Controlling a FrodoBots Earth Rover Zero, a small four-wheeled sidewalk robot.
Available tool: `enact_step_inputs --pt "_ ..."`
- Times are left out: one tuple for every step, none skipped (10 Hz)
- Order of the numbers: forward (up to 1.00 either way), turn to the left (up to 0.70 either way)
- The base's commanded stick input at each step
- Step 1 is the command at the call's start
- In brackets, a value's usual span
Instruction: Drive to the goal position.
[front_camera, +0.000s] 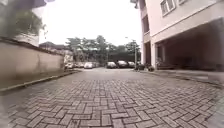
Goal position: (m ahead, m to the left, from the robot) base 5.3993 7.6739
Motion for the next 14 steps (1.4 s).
enact_step_inputs --pt "0.50 0.00" --pt "0.50 0.00" --pt "0.50 0.00" --pt "0.50 0.00" --pt "0.50 0.00" --pt "0.50 0.00" --pt "0.37 0.00" --pt "0.35 0.00" --pt "0.32 0.00" --pt "0.24 0.00" --pt "0.45 0.00" --pt "0.48 0.00" --pt "0.50 0.00" --pt "0.50 0.00"
